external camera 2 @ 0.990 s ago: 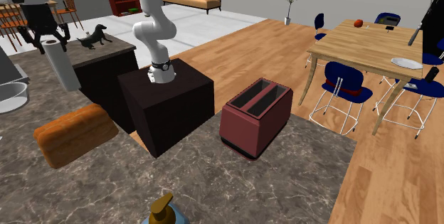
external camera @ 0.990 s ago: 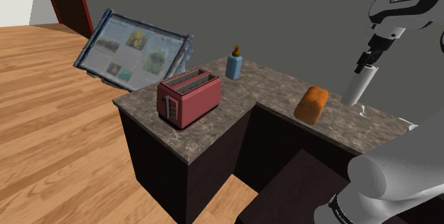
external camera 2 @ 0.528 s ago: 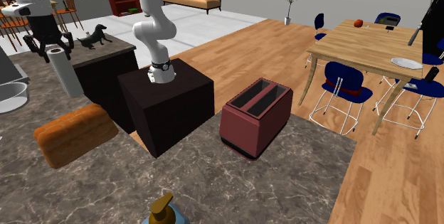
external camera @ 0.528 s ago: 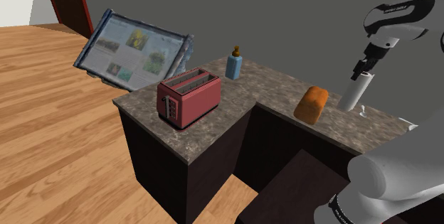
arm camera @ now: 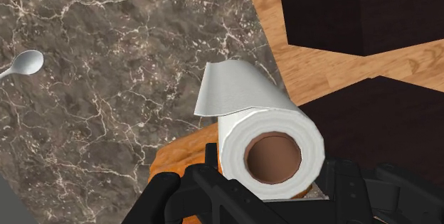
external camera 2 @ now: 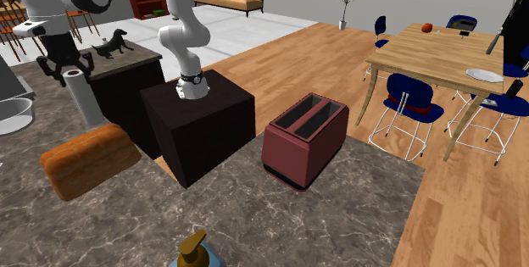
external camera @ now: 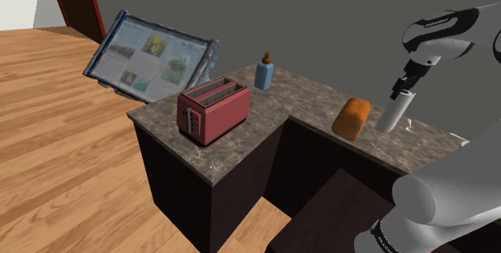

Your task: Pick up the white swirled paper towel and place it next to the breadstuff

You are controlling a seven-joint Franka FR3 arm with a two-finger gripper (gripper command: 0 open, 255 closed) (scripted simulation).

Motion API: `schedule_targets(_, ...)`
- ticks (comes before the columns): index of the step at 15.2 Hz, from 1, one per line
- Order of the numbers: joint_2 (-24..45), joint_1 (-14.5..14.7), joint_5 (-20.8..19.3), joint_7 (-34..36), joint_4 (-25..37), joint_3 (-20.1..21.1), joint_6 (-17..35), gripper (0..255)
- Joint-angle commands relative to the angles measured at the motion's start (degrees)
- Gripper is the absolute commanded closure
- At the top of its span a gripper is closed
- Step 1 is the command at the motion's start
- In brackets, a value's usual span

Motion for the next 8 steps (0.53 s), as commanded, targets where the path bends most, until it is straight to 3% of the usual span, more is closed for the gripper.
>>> schedule_targets(1,0.5,0.0,0.3,-0.2,-0.9,-0.1,1.4,255)
schedule_targets(8,2.4,-0.1,1.3,-1.0,-4.6,-0.5,6.7,255)
